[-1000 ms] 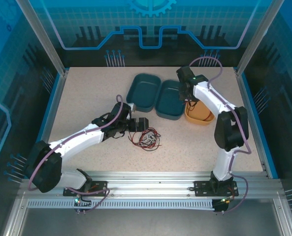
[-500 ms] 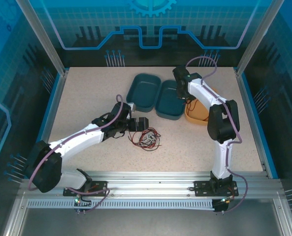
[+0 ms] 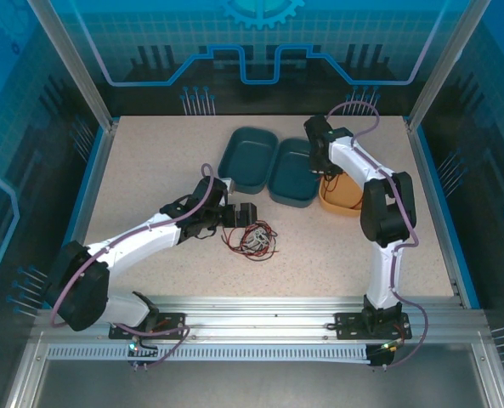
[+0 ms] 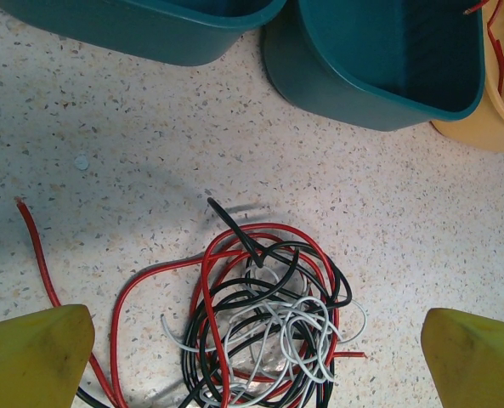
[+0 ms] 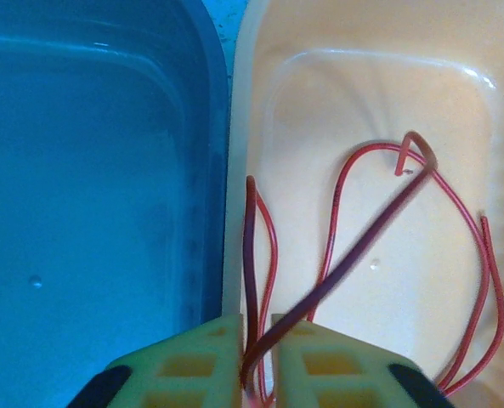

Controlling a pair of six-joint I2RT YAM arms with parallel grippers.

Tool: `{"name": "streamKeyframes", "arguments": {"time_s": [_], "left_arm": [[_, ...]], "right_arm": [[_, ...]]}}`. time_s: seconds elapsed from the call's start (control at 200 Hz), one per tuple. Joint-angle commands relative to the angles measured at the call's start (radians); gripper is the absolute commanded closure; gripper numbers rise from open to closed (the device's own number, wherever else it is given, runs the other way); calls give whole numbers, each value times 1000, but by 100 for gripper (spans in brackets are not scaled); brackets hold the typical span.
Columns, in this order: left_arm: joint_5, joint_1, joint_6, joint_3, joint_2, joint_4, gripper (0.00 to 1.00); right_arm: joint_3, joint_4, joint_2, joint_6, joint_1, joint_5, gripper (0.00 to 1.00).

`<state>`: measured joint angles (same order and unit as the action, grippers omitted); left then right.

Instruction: Untangle the cables

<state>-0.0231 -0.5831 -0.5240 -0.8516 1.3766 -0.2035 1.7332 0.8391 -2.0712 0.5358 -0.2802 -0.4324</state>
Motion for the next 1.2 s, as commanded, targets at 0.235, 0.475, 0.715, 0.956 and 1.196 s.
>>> {"name": "streamKeyframes", "arguments": {"time_s": [0.235, 0.475, 0.715, 0.956, 1.196], "left_arm": [[3, 10, -4, 8, 10, 9, 1], [0, 11, -5, 7, 12, 10, 1], [-9, 10, -8, 0, 16, 14, 1], [-10, 11, -7, -9, 15, 8, 1], [-12, 11, -7, -14, 13, 9, 1]], "right_arm": [[-23, -6, 5, 6, 27, 33, 90], [-68, -21, 44, 4, 45, 41, 98], [-95, -26, 65, 0, 62, 63, 100], [-131, -21, 63, -18, 96, 111, 100], [-156, -35, 30, -42, 123, 158, 100]]}}
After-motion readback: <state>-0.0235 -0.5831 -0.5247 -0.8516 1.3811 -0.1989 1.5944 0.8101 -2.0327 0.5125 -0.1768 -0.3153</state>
